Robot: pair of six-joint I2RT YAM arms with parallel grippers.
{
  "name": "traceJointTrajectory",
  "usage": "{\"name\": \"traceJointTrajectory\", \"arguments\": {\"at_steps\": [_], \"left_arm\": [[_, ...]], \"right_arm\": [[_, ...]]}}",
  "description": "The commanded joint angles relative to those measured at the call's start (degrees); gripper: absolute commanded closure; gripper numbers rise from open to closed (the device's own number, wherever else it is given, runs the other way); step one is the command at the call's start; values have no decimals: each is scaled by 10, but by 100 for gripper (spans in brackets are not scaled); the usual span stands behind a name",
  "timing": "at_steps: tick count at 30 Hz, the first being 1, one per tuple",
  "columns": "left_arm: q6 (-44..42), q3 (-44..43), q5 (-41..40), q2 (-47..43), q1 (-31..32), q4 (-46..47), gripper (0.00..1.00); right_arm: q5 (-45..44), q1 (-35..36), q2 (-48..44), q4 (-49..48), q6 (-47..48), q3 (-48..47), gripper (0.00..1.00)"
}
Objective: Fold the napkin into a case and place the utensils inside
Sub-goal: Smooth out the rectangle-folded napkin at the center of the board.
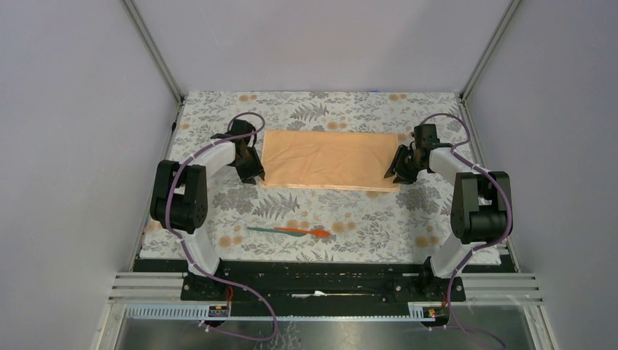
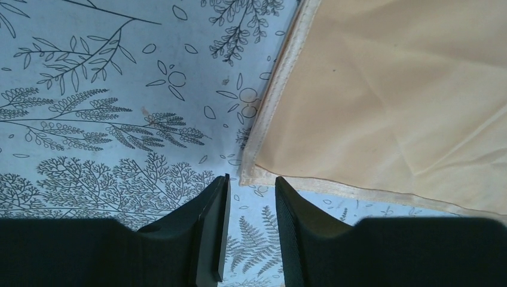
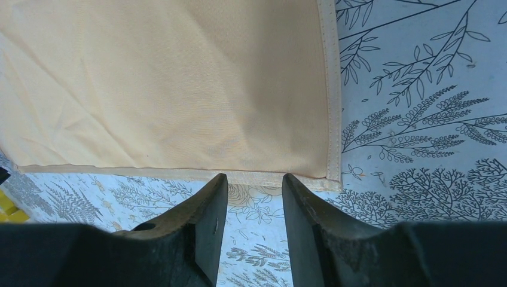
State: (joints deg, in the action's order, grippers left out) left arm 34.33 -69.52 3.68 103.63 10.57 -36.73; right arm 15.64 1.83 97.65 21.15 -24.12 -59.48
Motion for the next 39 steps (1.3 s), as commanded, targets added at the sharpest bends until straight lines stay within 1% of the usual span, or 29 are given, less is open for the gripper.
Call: {"name": "traceJointTrajectory", "arguments": {"at_steps": [1, 6, 12, 16, 24, 28, 39], "left_arm": [[-13, 9, -19, 9, 0, 19, 63], [-14, 16, -25, 11, 1, 23, 67], [-13, 14, -17, 19, 1, 30, 78], [-12, 11, -18, 18, 1, 34, 83], [-12, -1, -13, 12, 2, 39, 100], [-11, 3, -12, -7, 4, 38, 100], [3, 56, -5, -69, 18, 35, 100]], "right_arm": [[-3, 2, -4, -4, 11, 1, 54], [-1, 2, -8, -6, 11, 3, 55], [0, 2, -8, -10, 10, 6, 55], [2, 2, -8, -13, 8, 7, 55], [6, 2, -11, -15, 8, 10, 56], [6, 2, -14, -15, 8, 11, 56], [5, 2, -13, -15, 9, 15, 56]]}}
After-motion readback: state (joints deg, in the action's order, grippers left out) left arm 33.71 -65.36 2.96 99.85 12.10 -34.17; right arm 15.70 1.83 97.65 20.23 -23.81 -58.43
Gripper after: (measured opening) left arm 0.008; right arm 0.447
